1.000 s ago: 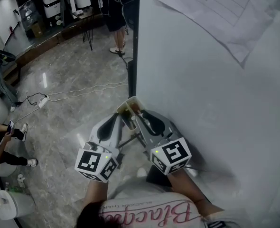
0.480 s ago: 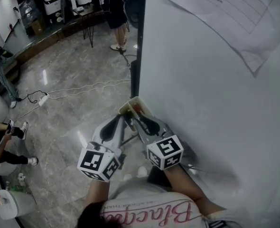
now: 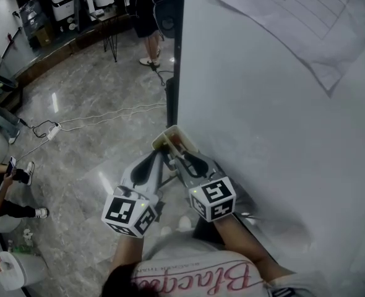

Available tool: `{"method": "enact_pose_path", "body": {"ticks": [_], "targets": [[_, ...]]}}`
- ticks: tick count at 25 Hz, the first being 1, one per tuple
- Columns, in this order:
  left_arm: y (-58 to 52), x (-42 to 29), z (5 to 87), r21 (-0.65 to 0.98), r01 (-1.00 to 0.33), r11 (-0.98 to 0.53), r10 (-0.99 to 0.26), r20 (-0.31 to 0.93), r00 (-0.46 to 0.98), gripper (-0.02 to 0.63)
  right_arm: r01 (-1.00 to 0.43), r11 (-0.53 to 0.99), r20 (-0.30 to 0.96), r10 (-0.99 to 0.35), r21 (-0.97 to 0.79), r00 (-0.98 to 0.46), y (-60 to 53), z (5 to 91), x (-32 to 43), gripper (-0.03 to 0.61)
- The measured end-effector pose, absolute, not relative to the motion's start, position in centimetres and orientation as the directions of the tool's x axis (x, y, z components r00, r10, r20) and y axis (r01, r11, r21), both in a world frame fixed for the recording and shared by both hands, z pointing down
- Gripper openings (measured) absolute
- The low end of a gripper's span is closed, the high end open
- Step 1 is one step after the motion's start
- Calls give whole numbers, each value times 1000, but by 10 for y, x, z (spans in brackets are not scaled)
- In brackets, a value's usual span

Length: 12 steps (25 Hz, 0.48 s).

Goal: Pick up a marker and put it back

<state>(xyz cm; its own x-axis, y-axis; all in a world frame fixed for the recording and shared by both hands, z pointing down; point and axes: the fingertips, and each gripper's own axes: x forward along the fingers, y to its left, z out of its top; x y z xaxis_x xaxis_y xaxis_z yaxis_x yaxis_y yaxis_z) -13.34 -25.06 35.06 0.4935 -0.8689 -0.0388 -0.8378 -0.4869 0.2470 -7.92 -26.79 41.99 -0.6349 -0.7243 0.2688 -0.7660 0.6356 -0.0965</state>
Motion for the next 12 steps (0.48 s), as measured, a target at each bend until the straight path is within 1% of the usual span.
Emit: {"method": "enact_pose_path", "body": {"ticks": [2,6,9,12], "targets": [[-252,-134,351,252,-837,-485,-870,-40,492,-1,-766,637,281,-722,-86,-633,-267,421,-78,91],[-254,-137,351,258,-837,-482,-872,-45,488,-2,-758,648,268,-719,-78,-642,-265,413,-78,133],[-255,-137,351,262,-834,-485,-870,-50,490,-2,-760,647,231,-733,-54,-640,-264,394,-77,143],[-256,-135,349,262,-831,-491,-867,-56,495,-1,-762,647,160,-750,-23,-642,-261,362,-74,143]]}}
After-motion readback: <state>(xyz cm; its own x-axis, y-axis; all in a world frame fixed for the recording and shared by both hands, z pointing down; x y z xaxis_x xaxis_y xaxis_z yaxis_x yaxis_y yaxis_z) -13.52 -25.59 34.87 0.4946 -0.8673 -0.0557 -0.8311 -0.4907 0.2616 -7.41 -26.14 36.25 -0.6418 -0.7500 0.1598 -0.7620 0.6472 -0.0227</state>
